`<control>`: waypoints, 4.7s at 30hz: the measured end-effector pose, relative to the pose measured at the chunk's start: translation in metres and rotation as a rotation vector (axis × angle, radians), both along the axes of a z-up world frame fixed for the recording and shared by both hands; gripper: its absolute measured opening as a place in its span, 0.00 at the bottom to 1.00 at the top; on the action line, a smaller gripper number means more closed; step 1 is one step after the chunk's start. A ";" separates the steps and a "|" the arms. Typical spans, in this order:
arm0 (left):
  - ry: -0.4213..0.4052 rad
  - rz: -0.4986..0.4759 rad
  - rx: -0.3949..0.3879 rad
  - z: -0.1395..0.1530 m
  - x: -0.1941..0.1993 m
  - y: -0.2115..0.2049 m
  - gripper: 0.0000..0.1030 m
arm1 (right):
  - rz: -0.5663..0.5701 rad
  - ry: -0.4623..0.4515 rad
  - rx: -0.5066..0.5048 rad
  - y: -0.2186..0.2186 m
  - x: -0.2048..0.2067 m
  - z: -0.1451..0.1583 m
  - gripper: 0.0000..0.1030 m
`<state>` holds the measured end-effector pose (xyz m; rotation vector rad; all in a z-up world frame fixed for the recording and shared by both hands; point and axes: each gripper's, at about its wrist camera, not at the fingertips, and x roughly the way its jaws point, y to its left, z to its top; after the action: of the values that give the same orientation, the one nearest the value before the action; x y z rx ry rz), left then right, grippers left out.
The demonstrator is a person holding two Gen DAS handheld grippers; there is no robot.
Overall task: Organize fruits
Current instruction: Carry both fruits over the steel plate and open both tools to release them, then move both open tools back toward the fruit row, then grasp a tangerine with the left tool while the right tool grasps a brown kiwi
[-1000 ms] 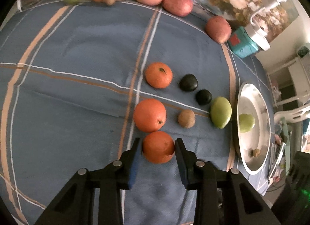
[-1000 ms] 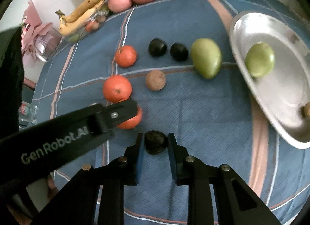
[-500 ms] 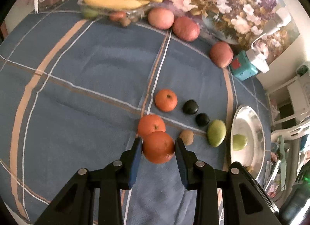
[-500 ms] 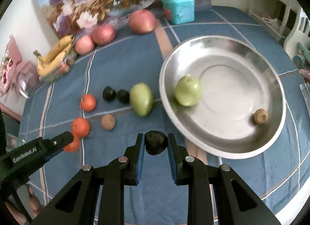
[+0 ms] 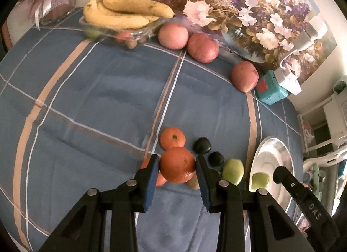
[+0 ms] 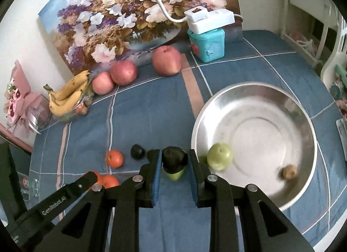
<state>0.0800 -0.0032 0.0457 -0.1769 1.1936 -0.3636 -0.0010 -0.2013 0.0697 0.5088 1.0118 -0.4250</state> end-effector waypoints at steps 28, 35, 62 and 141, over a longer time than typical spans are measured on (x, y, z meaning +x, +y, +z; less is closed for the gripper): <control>-0.084 -0.507 0.037 -0.008 -0.083 -0.188 0.36 | -0.380 0.007 -0.047 -0.162 -0.093 0.025 0.24; -0.080 -0.522 0.051 -0.015 -0.089 -0.191 0.36 | -0.363 0.022 -0.036 -0.160 -0.090 0.020 0.24; -0.071 -0.290 0.059 -0.001 -0.051 -0.150 0.75 | -0.291 0.060 -0.086 -0.147 -0.079 0.024 0.65; 0.078 0.144 0.140 -0.043 0.015 0.043 1.00 | 0.347 0.143 0.008 0.086 0.044 -0.068 0.89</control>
<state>0.0951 0.0401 0.0024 -0.1553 1.2705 -0.1472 0.0425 -0.1149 0.0017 0.3042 1.2146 -0.1485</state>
